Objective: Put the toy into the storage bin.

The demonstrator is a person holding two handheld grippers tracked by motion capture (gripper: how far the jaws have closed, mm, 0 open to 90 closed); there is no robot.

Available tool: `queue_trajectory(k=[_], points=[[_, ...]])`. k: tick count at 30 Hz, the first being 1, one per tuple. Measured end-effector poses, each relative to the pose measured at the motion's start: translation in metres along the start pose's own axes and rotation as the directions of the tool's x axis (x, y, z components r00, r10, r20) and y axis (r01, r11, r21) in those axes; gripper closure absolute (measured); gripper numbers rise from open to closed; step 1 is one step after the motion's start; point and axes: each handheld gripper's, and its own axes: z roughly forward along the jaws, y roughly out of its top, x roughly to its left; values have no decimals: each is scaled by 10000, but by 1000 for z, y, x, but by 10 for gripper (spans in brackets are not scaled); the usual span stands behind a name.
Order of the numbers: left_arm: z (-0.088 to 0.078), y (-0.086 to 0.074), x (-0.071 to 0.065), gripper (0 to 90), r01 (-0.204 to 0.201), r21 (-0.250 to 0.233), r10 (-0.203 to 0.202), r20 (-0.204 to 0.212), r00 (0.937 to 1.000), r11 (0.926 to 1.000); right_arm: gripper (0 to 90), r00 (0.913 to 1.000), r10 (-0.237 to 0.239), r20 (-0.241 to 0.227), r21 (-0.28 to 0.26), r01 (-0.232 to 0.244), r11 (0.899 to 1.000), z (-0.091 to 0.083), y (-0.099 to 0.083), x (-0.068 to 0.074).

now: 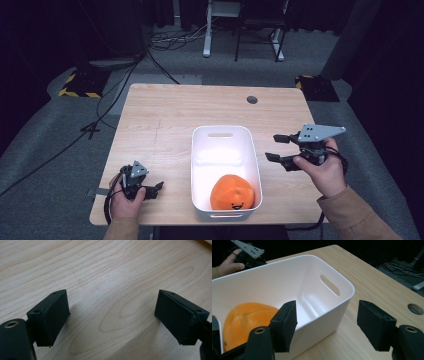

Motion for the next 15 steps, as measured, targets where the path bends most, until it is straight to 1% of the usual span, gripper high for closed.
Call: queue_trajectory(k=[5, 6, 8, 11, 15], points=[[0, 0, 0, 128, -4, -1, 4, -3, 10000, 10000, 327, 9989, 229, 404, 114, -233, 9997, -7, -8, -12], [0, 0, 0, 128, -5, -6, 5, 11, 10000, 10000, 324, 9982, 339, 494, 182, -348, 9992, -9, -9, -14], [0, 0, 0, 128, -6, -6, 6, 11, 10000, 10000, 317, 9968, 410, 680, 308, -432, 9986, -11, -13, -19], [0, 0, 0, 128, -5, -7, 5, 11, 10000, 10000, 294, 9932, 607, 997, 656, -674, 9956, -15, -20, -27], [0, 0, 0, 128, -7, -5, 7, 11, 10000, 10000, 279, 9861, 865, 1416, 788, -983, 9920, -19, -29, -37]])
